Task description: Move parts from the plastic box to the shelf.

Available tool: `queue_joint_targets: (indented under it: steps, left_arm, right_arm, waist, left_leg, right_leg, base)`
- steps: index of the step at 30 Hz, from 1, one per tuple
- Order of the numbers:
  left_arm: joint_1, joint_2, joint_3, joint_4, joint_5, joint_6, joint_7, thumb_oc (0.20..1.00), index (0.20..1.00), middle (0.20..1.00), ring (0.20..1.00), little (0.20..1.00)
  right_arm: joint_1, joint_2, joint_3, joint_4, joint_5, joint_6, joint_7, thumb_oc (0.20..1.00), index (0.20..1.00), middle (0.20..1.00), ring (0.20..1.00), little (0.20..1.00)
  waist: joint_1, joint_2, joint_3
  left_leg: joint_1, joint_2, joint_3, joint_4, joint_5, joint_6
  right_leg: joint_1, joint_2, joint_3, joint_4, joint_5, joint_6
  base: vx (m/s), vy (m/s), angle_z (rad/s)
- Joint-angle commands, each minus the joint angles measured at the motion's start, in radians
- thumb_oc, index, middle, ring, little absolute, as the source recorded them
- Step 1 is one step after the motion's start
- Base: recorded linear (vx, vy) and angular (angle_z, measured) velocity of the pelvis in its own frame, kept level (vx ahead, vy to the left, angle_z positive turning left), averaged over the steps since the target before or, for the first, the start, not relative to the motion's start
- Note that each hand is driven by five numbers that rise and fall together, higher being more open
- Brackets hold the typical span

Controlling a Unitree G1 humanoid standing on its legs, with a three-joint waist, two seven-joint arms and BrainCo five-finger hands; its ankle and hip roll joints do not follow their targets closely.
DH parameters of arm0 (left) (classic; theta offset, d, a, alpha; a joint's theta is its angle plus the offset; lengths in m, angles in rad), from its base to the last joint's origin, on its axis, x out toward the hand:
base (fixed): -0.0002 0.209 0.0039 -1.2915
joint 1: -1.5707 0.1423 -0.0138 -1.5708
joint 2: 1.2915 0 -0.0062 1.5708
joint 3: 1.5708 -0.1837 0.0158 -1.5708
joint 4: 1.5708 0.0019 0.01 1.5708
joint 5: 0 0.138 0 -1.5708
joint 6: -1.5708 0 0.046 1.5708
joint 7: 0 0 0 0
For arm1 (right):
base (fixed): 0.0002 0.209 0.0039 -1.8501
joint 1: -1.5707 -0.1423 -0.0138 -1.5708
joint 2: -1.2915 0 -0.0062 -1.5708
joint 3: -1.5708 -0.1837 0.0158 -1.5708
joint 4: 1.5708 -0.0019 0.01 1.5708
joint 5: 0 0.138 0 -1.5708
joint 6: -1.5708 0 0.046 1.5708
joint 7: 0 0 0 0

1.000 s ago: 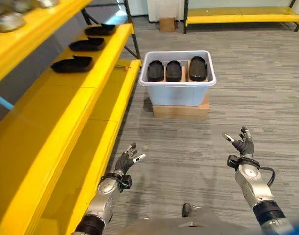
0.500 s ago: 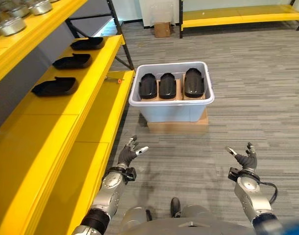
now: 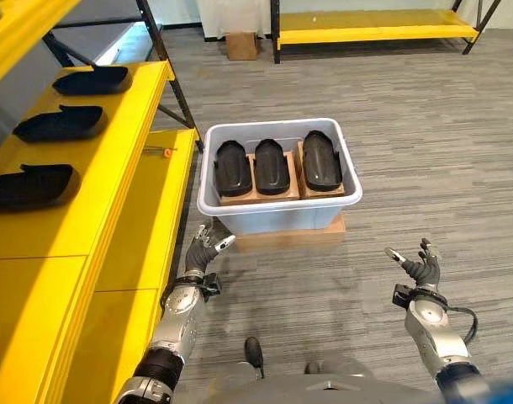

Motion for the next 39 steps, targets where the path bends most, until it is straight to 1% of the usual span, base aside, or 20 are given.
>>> queue_joint_targets:
  steps: [1,7,10,13,15,16,17,19,21,22,23,24,25,26,28,31,33,34,36,39]
  left_arm:
    - [0.022,0.050,0.037,-0.072,0.017,-0.042,0.006,1.000,1.000,1.000,1.000,1.000]
    - [0.033,0.076,0.041,-0.094,0.061,-0.043,-0.004,1.000,1.000,1.000,1.000,1.000]
    - [0.031,0.090,0.041,-0.090,0.087,-0.052,-0.014,1.000,1.000,1.000,1.000,1.000]
    - [0.028,0.103,0.039,-0.092,0.099,-0.044,-0.050,1.000,1.000,1.000,1.000,1.000]
    - [0.021,0.110,0.035,-0.090,0.097,-0.038,-0.075,1.000,1.000,1.000,1.000,1.000]
    - [0.021,0.117,0.034,-0.095,0.088,-0.035,-0.082,1.000,1.000,1.000,1.000,1.000]
    - [0.032,0.114,0.030,-0.092,0.081,-0.041,-0.073,1.000,1.000,1.000,1.000,1.000]
    - [0.043,0.112,0.033,-0.091,0.068,-0.047,-0.067,1.000,1.000,1.000,1.000,1.000]
    - [0.056,0.114,0.041,-0.091,0.057,-0.054,-0.070,1.000,1.000,1.000,1.000,1.000]
    - [0.058,0.121,0.049,-0.096,0.052,-0.050,-0.075,1.000,1.000,1.000,1.000,1.000]
    - [0.059,0.123,0.052,-0.098,0.052,-0.047,-0.076,1.000,1.000,1.000,1.000,1.000]
    - [0.063,0.122,0.052,-0.103,0.054,-0.046,-0.074,1.000,1.000,1.000,1.000,1.000]
    - [0.066,0.120,0.048,-0.104,0.057,-0.049,-0.072,1.000,1.000,1.000,1.000,1.000]
    - [0.082,0.110,0.028,-0.104,0.065,-0.068,-0.067,1.000,1.000,1.000,1.000,1.000]
    - [0.095,0.094,0.013,-0.096,0.078,-0.082,-0.064,1.000,1.000,1.000,1.000,1.000]
    - [0.099,0.077,0.011,-0.099,0.073,-0.066,-0.078,1.000,1.000,1.000,1.000,1.000]
    - [0.099,0.076,0.010,-0.113,0.081,-0.062,-0.079,1.000,1.000,1.000,1.000,1.000]
    - [0.099,0.076,0.010,-0.113,0.080,-0.062,-0.078,1.000,1.000,1.000,1.000,1.000]
    - [0.083,0.075,0.007,-0.113,0.049,-0.069,-0.068,1.000,1.000,1.000,1.000,1.000]
    - [0.054,0.064,0.003,-0.106,0.039,-0.067,-0.062,1.000,1.000,1.000,1.000,1.000]
  right_arm:
    - [-0.056,-0.010,-0.011,-0.053,-0.007,-0.024,-0.001,1.000,1.000,1.000,1.000,1.000]
    - [-0.066,-0.002,-0.002,-0.073,-0.023,-0.030,0.030,1.000,1.000,1.000,1.000,1.000]
    - [-0.082,0.005,0.013,-0.079,-0.019,-0.031,0.013,1.000,1.000,1.000,1.000,1.000]
    - [-0.096,0.006,0.012,-0.067,-0.018,-0.044,-0.016,1.000,1.000,1.000,1.000,1.000]
    - [-0.111,0.006,0.014,-0.062,-0.021,-0.049,-0.024,1.000,1.000,1.000,1.000,1.000]
    - [-0.118,0.008,0.016,-0.059,-0.031,-0.058,-0.025,1.000,1.000,1.000,1.000,1.000]
    - [-0.127,0.010,0.025,-0.054,-0.049,-0.066,-0.032,1.000,1.000,1.000,1.000,1.000]
    - [-0.130,0.010,0.022,-0.050,-0.058,-0.070,-0.017,1.000,1.000,1.000,1.000,1.000]
    - [-0.131,0.013,0.018,-0.048,-0.066,-0.082,-0.003,1.000,1.000,1.000,1.000,1.000]
    - [-0.126,0.011,0.014,-0.055,-0.068,-0.089,-0.001,1.000,1.000,1.000,1.000,1.000]
    - [-0.122,0.010,0.012,-0.063,-0.068,-0.092,-0.005,1.000,1.000,1.000,1.000,1.000]
    - [-0.116,0.009,0.008,-0.077,-0.065,-0.090,-0.012,1.000,1.000,1.000,1.000,1.000]
    - [-0.110,0.010,0.003,-0.085,-0.064,-0.089,-0.015,1.000,1.000,1.000,1.000,1.000]
    - [-0.097,0.011,-0.011,-0.091,-0.073,-0.091,-0.009,1.000,1.000,1.000,1.000,1.000]
    - [-0.091,0.004,-0.009,-0.089,-0.074,-0.082,-0.017,1.000,1.000,1.000,1.000,1.000]
    - [-0.106,-0.005,0.003,-0.068,-0.073,-0.050,-0.049,1.000,1.000,1.000,1.000,1.000]
    - [-0.116,-0.015,0.010,-0.069,-0.074,-0.046,-0.052,1.000,1.000,1.000,1.000,1.000]
    - [-0.117,-0.016,0.011,-0.069,-0.073,-0.045,-0.052,1.000,1.000,1.000,1.000,1.000]
    - [-0.128,-0.030,0.017,-0.070,-0.069,-0.053,-0.062,1.000,1.000,1.000,1.000,1.000]
    - [-0.128,-0.052,0.004,-0.070,-0.069,-0.064,-0.062,1.000,1.000,1.000,1.000,1.000]
  waist:
    - [0.036,-0.020,-0.014]
    - [0.049,-0.018,-0.012]
    - [0.059,-0.018,-0.011]
    - [0.067,-0.021,-0.015]
    - [0.074,-0.015,-0.014]
    - [0.080,-0.002,-0.007]
    - [0.080,0.017,0.006]
    - [0.080,0.018,0.006]
    - [0.078,0.011,0.012]
    - [0.071,-0.006,0.020]
    - [0.065,-0.015,0.021]
    - [0.057,-0.029,0.023]
    - [0.051,-0.031,0.026]
    - [0.035,-0.030,0.028]
    - [0.027,-0.033,0.012]
    - [0.033,-0.031,-0.019]
    - [0.035,-0.022,-0.027]
    - [0.035,-0.022,-0.027]
    - [0.029,-0.020,-0.021]
    - [0.015,-0.011,-0.020]
  left_leg:
    - [-0.008,0.050,0.001,0.042,-0.084,-0.066]
    - [0.001,0.037,0.004,0.042,-0.098,-0.040]
    - [-0.010,0.024,0.008,0.054,-0.107,-0.017]
    - [-0.022,0.007,0.012,0.066,-0.118,0.003]
    - [-0.024,-0.003,0.022,0.070,-0.129,0.021]
    - [-0.015,-0.006,0.028,0.076,-0.144,0.034]
    - [0.012,0.000,0.029,0.077,-0.157,0.040]
    - [0.027,0.000,0.046,0.076,-0.165,0.036]
    - [0.054,0.003,0.059,0.072,-0.177,0.028]
    - [0.077,-0.001,0.056,0.072,-0.194,0.019]
    - [0.086,0.000,0.050,0.072,-0.202,0.012]
    - [0.105,-0.005,0.041,0.071,-0.219,0.003]
    - [0.123,-0.002,0.032,0.070,-0.231,-0.002]
    - [0.165,0.014,0.018,0.055,-0.250,-0.011]
    - [0.182,0.018,0.005,0.049,-0.251,-0.026]
    - [0.206,0.037,0.018,0.045,-0.242,-0.052]
    - [0.185,0.060,0.028,0.081,-0.237,-0.066]
    - [0.182,0.062,0.028,0.085,-0.237,-0.066]
    - [0.160,0.090,0.043,0.127,-0.229,-0.078]
    - [0.119,0.140,0.071,0.201,-0.155,-0.105]
  right_leg:
    - [-0.034,0.000,0.007,-0.003,0.107,0.034]
    - [-0.057,-0.003,-0.007,0.072,0.076,0.040]
    - [-0.083,0.000,-0.015,0.180,0.075,0.049]
    - [-0.104,0.006,-0.023,0.300,0.096,0.066]
    - [-0.151,0.001,-0.051,0.483,0.148,0.096]
    - [-0.210,-0.023,-0.082,0.652,0.188,0.112]
    - [-0.307,-0.065,-0.083,0.787,0.208,0.108]
    - [-0.329,-0.095,-0.107,0.710,0.215,0.107]
    - [-0.331,-0.118,-0.132,0.557,0.237,0.107]
    - [-0.321,-0.127,-0.142,0.384,0.247,0.105]
    - [-0.318,-0.128,-0.143,0.264,0.262,0.105]
    - [-0.324,-0.137,-0.134,0.124,0.302,0.116]
    - [-0.330,-0.145,-0.124,0.061,0.335,0.125]
    - [-0.336,-0.149,-0.084,-0.001,0.354,0.141]
    - [-0.287,-0.136,-0.071,-0.057,0.347,0.140]
    - [-0.222,-0.118,-0.105,-0.074,0.320,0.117]
    - [-0.222,-0.102,-0.117,-0.025,0.268,0.088]
    - [-0.224,-0.101,-0.117,-0.020,0.264,0.086]
    - [-0.236,-0.090,-0.121,0.028,0.230,0.063]
    - [-0.221,-0.071,-0.131,0.043,0.192,0.031]
  base:
    - [0.07,0.145,0.12]
    - [0.05,0.103,-0.04]
    - [0.01,0.125,-0.10]
    - [0.01,0.129,-0.22]
    - [0.00,0.204,-0.30]
    - [0.09,0.281,-0.52]
    - [0.11,0.215,-0.57]
    - [0.14,0.011,-0.42]
    - [0.20,-0.157,-0.18]
    - [0.25,-0.238,-0.19]
    - [0.31,-0.298,-0.24]
    - [0.29,-0.254,-0.14]
    - [0.46,-0.332,0.05]
    - [0.46,-0.297,0.27]
    - [0.44,-0.274,0.39]
    - [0.40,-0.235,0.39]
    - [0.28,-0.172,0.24]
    - [0.17,-0.153,-0.13]
    - [0.14,-0.149,-0.24]
    - [0.17,-0.168,0.15]
